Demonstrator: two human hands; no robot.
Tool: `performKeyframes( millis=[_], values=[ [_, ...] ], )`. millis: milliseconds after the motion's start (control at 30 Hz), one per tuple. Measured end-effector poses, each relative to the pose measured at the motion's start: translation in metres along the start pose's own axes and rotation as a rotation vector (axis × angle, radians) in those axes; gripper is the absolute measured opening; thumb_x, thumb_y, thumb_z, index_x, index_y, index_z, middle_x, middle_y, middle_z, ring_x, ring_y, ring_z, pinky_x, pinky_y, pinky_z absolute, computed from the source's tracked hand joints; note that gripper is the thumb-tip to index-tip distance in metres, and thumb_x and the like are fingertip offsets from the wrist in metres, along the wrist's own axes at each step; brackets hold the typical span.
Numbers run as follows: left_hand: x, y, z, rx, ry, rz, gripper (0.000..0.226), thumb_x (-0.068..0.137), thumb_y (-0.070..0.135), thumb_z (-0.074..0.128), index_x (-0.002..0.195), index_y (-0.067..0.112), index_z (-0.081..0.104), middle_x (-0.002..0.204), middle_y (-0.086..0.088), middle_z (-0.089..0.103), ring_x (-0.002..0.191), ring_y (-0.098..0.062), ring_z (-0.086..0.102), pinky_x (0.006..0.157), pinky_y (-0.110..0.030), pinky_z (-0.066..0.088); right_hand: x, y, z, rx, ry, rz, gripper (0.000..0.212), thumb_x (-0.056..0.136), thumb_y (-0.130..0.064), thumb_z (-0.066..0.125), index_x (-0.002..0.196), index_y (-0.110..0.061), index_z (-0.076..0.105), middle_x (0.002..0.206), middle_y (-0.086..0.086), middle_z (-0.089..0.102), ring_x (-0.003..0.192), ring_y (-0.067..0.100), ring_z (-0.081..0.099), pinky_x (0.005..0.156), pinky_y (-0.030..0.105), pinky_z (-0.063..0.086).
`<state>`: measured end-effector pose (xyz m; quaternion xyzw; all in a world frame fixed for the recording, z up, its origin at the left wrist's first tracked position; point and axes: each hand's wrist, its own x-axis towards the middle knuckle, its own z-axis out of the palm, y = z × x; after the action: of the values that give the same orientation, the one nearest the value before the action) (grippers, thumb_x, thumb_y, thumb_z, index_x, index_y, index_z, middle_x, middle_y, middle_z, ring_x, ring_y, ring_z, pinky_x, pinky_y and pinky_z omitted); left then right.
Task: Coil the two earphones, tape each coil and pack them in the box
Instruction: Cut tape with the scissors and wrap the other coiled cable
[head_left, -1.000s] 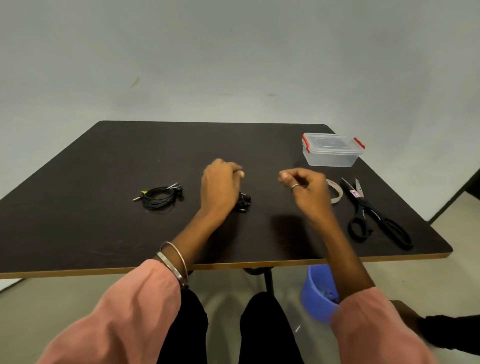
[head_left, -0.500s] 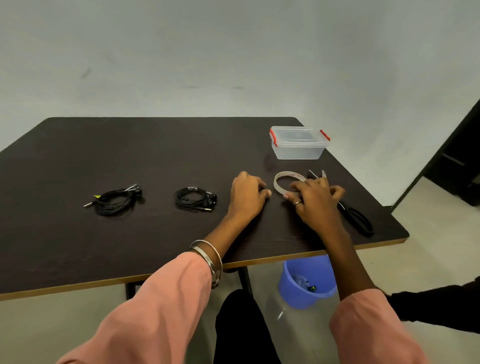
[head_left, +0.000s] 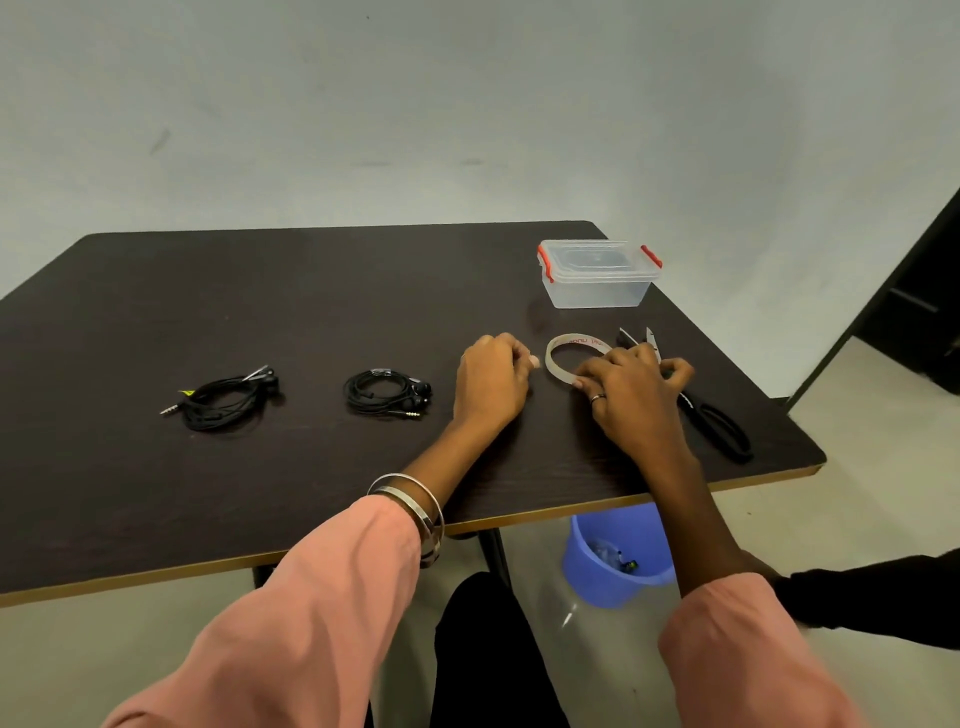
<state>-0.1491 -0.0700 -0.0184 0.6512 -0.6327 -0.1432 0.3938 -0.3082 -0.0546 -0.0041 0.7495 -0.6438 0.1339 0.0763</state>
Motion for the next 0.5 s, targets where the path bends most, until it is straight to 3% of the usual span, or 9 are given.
performKeyframes(
  millis=[100,267,500],
  values=[
    [-0.0013,0.001,-0.0006,0.015,-0.003,0.018,0.014,0.091,0.017,0.06,0.088,0.011,0.072,0.089,0.001,0.065,0.081,-0.014,0.058,0.071,-0.027,0.042,-0.0001,-0.0009,-0.0007,0.007,-0.007,0.003,0.024,0.097,-0.031,0.049,0.117,-0.031,0.062,0.129,-0.001,0.056,0.126,0.021,0.037,0.102,0.049,0.021],
    [0.0018,-0.0039,0.0012,-0.012,-0.001,-0.061,0.017,0.087,0.013,0.059,0.078,0.009,0.072,0.092,-0.004,0.07,0.082,-0.017,0.064,0.071,-0.027,0.047,-0.0018,-0.0008,-0.0005,-0.001,0.02,0.02,0.022,0.097,-0.028,0.05,0.112,-0.03,0.064,0.124,-0.002,0.059,0.123,0.02,0.04,0.103,0.049,0.02],
    [0.0034,-0.0055,-0.0021,-0.124,0.055,-0.158,0.015,0.081,0.006,0.063,0.069,0.006,0.071,0.08,-0.007,0.07,0.076,-0.017,0.063,0.07,-0.028,0.047,0.0017,-0.0051,-0.0028,-0.025,0.035,0.086,0.022,0.089,-0.018,0.057,0.102,-0.031,0.068,0.109,-0.005,0.063,0.12,0.02,0.042,0.104,0.055,0.018]
  ],
)
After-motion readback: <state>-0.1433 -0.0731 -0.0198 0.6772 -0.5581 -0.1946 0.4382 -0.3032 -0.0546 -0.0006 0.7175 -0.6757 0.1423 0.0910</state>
